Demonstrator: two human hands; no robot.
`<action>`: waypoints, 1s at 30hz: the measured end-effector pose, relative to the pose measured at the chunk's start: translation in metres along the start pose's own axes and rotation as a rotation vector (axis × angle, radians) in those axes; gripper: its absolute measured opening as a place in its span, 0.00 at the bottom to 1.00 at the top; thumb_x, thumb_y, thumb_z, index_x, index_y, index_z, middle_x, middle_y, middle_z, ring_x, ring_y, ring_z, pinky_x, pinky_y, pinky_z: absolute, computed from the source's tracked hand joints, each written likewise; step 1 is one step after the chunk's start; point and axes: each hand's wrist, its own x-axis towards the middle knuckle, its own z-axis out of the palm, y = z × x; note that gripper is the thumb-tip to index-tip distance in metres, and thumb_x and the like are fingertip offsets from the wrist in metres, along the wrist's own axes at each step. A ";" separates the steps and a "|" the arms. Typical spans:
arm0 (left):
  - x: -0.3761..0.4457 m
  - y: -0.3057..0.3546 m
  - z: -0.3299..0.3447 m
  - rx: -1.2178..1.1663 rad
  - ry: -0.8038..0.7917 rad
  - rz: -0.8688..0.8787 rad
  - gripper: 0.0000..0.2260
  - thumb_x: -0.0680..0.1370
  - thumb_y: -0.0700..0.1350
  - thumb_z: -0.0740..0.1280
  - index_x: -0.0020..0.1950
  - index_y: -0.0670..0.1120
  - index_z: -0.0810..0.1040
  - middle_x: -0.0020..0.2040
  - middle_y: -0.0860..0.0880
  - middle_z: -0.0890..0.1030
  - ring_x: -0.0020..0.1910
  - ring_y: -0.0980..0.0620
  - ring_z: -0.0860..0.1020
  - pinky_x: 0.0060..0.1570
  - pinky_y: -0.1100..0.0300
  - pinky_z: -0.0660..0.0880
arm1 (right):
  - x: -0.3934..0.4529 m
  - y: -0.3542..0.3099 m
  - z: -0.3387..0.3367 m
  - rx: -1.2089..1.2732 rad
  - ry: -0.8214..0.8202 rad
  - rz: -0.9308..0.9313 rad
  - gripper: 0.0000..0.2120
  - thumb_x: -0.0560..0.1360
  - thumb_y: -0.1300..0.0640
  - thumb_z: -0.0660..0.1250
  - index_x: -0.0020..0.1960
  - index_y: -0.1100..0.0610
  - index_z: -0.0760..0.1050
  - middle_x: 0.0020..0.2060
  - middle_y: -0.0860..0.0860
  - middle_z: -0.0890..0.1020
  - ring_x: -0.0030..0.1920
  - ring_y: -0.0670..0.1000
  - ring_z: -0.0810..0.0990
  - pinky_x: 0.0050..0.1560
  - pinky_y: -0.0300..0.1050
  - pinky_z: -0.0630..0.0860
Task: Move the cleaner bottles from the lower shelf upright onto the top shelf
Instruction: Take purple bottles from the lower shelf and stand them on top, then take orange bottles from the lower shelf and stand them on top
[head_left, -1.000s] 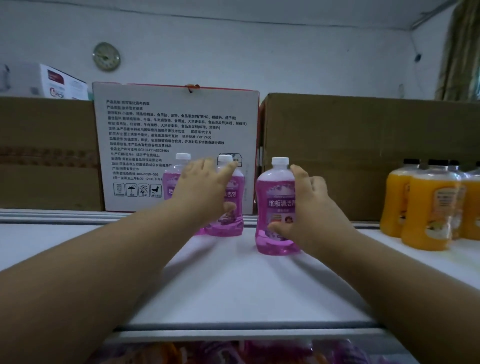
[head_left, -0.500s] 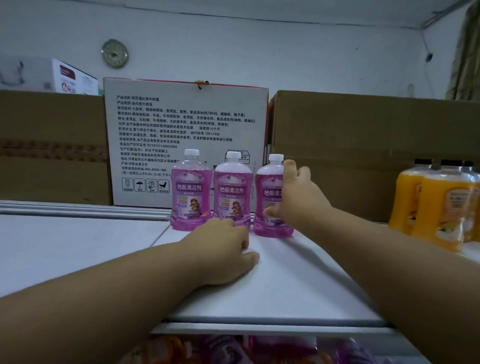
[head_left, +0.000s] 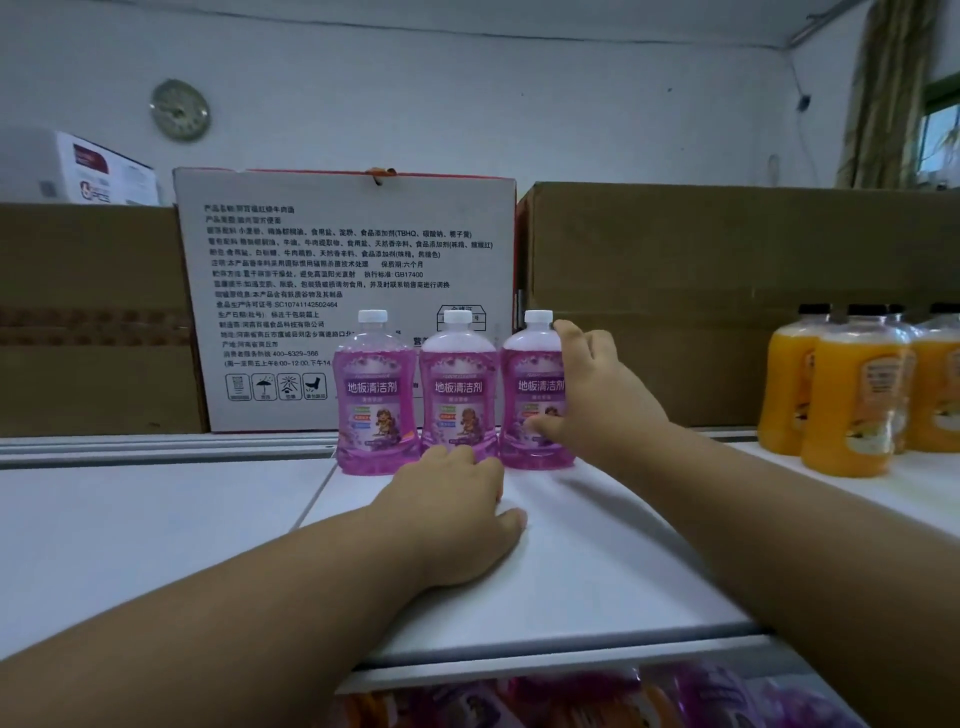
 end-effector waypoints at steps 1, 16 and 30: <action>0.000 -0.001 -0.001 -0.012 -0.003 0.000 0.20 0.78 0.65 0.56 0.59 0.52 0.72 0.59 0.48 0.73 0.59 0.46 0.67 0.58 0.49 0.68 | -0.004 0.000 -0.005 -0.013 0.020 -0.031 0.45 0.66 0.45 0.78 0.72 0.49 0.54 0.60 0.54 0.66 0.49 0.54 0.77 0.50 0.53 0.80; -0.130 0.079 -0.022 -0.139 0.470 -0.014 0.17 0.78 0.62 0.60 0.62 0.55 0.74 0.56 0.56 0.76 0.56 0.53 0.72 0.56 0.53 0.71 | -0.145 -0.038 -0.107 0.172 0.227 -0.226 0.27 0.72 0.42 0.71 0.67 0.48 0.67 0.60 0.48 0.75 0.52 0.43 0.70 0.46 0.32 0.64; -0.246 0.157 0.138 -0.351 0.176 -0.099 0.15 0.78 0.62 0.58 0.60 0.57 0.72 0.52 0.59 0.73 0.52 0.58 0.72 0.51 0.59 0.71 | -0.351 -0.008 -0.073 0.264 -0.106 -0.102 0.23 0.73 0.47 0.70 0.64 0.53 0.72 0.54 0.46 0.73 0.52 0.45 0.73 0.53 0.44 0.75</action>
